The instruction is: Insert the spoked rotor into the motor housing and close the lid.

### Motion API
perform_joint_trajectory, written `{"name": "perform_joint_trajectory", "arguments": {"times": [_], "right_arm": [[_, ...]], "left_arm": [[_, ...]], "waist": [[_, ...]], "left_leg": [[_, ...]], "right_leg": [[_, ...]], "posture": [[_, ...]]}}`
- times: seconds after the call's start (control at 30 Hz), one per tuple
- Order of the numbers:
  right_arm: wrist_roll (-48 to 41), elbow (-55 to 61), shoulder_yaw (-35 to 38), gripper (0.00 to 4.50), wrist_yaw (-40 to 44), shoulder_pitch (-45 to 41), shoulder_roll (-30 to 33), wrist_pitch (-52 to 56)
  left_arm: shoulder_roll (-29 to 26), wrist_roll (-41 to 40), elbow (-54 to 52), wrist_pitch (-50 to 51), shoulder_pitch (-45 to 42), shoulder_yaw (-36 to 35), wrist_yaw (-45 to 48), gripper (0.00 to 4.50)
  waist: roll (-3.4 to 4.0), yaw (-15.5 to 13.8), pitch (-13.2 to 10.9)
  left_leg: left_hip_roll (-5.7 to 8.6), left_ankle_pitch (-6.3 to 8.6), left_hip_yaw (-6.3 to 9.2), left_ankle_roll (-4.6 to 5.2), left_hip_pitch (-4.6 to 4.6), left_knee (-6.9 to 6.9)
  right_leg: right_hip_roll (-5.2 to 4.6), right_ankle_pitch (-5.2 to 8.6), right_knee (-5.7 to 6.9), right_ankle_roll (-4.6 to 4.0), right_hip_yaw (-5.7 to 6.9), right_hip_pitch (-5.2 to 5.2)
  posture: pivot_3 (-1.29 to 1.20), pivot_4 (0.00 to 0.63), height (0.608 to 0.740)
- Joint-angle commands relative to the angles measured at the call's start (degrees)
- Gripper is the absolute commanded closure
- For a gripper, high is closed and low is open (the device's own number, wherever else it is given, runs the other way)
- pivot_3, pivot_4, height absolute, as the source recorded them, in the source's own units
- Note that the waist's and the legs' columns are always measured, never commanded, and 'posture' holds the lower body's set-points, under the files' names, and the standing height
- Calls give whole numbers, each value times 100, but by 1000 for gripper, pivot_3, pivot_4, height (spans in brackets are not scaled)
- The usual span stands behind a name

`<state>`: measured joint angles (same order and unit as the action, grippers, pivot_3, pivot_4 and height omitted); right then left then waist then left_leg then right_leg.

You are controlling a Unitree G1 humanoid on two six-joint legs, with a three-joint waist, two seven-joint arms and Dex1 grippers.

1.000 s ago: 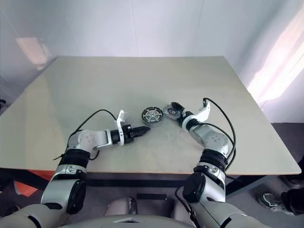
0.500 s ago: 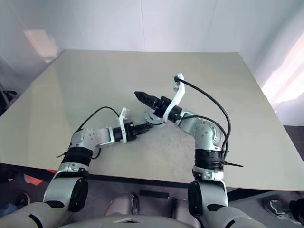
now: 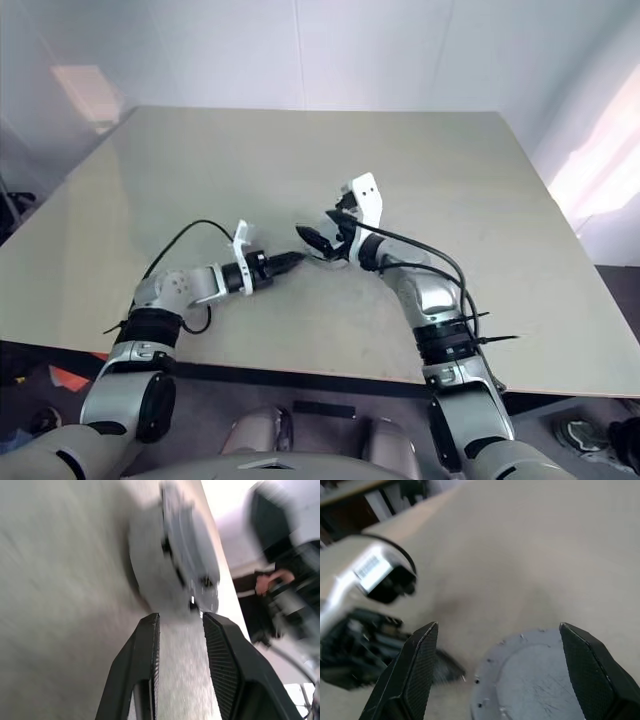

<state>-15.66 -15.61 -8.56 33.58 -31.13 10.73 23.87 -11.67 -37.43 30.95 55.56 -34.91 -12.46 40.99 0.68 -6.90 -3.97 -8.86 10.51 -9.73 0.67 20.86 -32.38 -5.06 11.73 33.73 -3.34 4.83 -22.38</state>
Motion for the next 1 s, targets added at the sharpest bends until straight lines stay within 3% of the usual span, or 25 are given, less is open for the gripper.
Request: {"name": "perform_joint_trajectory", "arguments": {"times": [0.03, 0.37, 0.83, 0.97, 1.0], "right_arm": [[363, -532, -72, 127, 35, -351, -67, -634], [834, -753, -240, 127, 297, -132, 121, -991], [1194, -1151, -254, 127, 138, -14, 213, -1098], [1251, -1300, -217, 127, 80, -62, 230, -1068], [1250, -1318, -202, 307, 70, -73, 235, -1081]], "left_arm": [[-49, 24, -117, -265, -130, -92, 11, 3048], [136, -149, -952, -174, 576, -266, -296, 3048], [51, -157, -867, -174, 489, -225, -271, 3048], [49, -147, -864, -188, 483, -212, -272, 3048], [43, -145, -860, -193, 491, -215, -270, 3048]], "waist": [[0, 9, 0], [-3, 85, 1], [-8, 148, 3], [-8, 154, 3], [-8, 155, 3]], "left_leg": [[0, 5, 1, 9, 5, -9], [-3, 38, 0, 40, 22, -62], [-5, 47, 0, 52, -72, -67], [-4, 47, 0, 51, -92, -65], [-4, 47, 0, 51, -93, -65]], "right_leg": [[-1, -1, 0, -1, 0, 0], [-6, -4, 8, -4, -2, 8], [-5, -4, 7, -3, -7, 95], [-5, 20, 5, 37, -8, 114], [-5, 20, 5, 38, -9, 116]], "posture": [[0, 0, 740], [0, 0, 740], [0, 0, 740], [0, 0, 740], [0, 0, 740]]}}
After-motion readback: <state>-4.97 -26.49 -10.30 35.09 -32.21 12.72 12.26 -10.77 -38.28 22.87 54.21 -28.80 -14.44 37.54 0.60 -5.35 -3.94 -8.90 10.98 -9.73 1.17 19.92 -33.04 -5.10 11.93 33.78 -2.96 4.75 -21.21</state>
